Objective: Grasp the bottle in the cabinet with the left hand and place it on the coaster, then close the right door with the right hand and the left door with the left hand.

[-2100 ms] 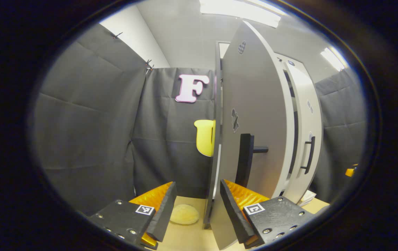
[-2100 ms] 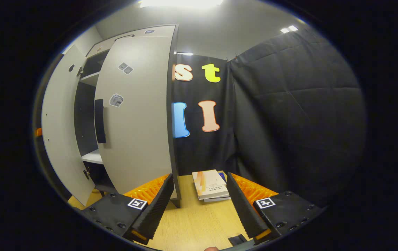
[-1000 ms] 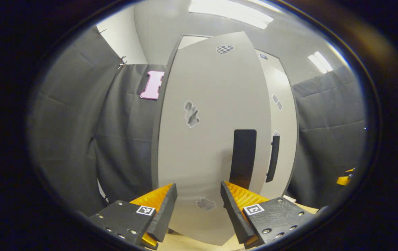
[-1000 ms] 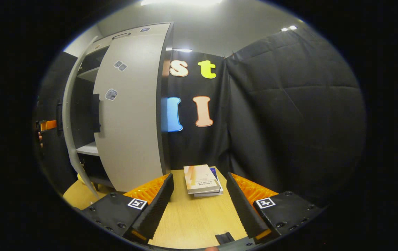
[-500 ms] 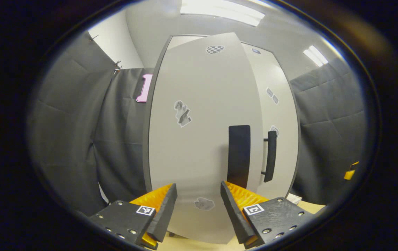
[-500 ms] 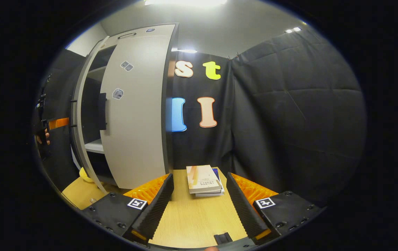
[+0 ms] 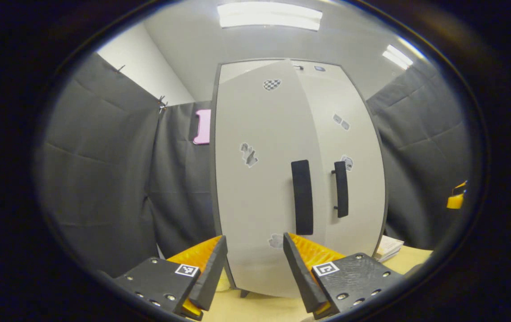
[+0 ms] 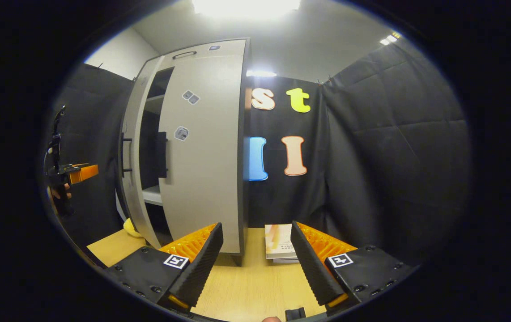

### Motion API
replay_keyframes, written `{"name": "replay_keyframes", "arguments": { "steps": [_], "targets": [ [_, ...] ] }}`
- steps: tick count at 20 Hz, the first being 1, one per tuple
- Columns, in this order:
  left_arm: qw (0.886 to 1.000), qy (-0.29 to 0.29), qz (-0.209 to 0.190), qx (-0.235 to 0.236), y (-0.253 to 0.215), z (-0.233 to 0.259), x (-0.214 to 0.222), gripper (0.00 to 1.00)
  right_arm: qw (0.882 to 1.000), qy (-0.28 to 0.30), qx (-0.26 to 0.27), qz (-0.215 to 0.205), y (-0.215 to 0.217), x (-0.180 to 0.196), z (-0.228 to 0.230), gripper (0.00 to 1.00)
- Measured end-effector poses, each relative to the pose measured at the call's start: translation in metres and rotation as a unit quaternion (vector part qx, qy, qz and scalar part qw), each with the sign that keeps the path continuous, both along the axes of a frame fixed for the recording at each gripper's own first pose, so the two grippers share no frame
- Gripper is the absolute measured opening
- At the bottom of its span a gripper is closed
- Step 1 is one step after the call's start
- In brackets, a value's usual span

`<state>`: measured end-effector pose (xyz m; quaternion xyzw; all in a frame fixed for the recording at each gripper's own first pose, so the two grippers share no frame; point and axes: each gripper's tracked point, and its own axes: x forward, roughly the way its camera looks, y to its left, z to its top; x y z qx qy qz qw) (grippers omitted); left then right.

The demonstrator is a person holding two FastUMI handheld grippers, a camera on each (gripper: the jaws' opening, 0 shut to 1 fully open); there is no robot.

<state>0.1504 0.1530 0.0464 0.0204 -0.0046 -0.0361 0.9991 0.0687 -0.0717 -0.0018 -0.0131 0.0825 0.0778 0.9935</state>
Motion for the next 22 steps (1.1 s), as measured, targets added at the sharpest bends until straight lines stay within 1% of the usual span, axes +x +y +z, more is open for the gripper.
{"name": "replay_keyframes", "arguments": {
  "steps": [1, 2, 3, 6, 9, 15, 19, 22],
  "targets": [
    [1.0, 0.003, 0.003, -0.002, 0.001, 0.0, 0.0, 0.77, 1.0, -0.002, -0.001, 0.004, 0.002, -0.003, 0.001, 0.96],
    [1.0, 0.006, 0.006, -0.004, 0.002, 0.0, -0.001, 0.77, 1.0, -0.005, 0.001, 0.008, 0.005, -0.007, 0.004, 0.92],
    [1.0, 0.007, 0.007, -0.006, 0.002, 0.0, -0.002, 0.77, 1.0, -0.009, 0.006, 0.01, 0.008, -0.009, 0.006, 0.97],
    [1.0, 0.007, 0.007, -0.001, 0.003, 0.001, -0.004, 0.76, 1.0, -0.013, 0.017, 0.016, 0.019, -0.02, 0.013, 0.97],
    [1.0, 0.002, 0.014, 0.013, 0.007, 0.004, -0.005, 0.77, 0.999, -0.023, 0.022, 0.014, 0.027, -0.034, 0.022, 0.97],
    [1.0, 0.008, 0.026, 0.014, 0.01, 0.004, -0.008, 0.77, 0.999, -0.027, 0.028, 0.022, 0.052, -0.066, 0.027, 0.97],
    [0.999, 0.008, 0.037, 0.009, 0.012, 0.005, -0.009, 0.77, 0.999, -0.036, 0.023, 0.022, 0.059, -0.085, 0.036, 0.97],
    [0.999, 0.007, 0.043, 0.018, 0.014, 0.003, -0.01, 0.77, 0.999, -0.041, 0.027, 0.021, 0.064, -0.1, 0.039, 0.97]
  ]
}}
